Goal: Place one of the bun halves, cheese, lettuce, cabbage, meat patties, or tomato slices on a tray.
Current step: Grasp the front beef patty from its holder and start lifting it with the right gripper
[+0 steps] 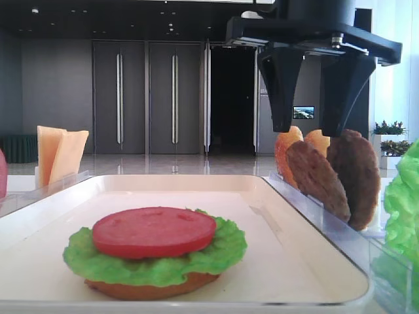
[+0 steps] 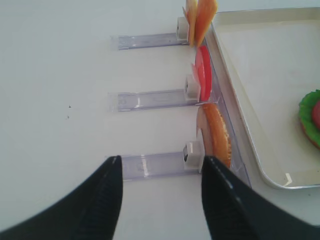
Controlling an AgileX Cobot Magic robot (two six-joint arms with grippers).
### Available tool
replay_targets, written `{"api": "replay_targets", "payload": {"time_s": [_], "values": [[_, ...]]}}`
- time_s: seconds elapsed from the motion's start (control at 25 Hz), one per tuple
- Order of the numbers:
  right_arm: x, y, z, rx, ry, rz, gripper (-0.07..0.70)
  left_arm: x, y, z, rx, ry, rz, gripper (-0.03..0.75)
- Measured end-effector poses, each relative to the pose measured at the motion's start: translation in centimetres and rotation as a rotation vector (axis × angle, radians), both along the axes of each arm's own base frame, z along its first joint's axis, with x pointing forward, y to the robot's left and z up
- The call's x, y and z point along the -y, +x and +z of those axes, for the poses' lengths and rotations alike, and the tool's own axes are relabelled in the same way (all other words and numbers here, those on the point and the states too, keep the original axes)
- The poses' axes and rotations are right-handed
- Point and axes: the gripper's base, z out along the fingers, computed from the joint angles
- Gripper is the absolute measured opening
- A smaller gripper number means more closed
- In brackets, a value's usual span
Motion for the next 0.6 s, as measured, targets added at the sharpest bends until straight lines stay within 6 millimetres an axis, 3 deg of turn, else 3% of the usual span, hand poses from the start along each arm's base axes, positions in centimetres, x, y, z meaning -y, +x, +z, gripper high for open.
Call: {"api": "replay_targets", "payload": {"time_s": [0.6], "values": [[-0.2,0.11,-0.02,0.017,0.013,0.011,0.441,0.0,0.0,0.0,0.0,-0.004,0.002,0.391]]}}
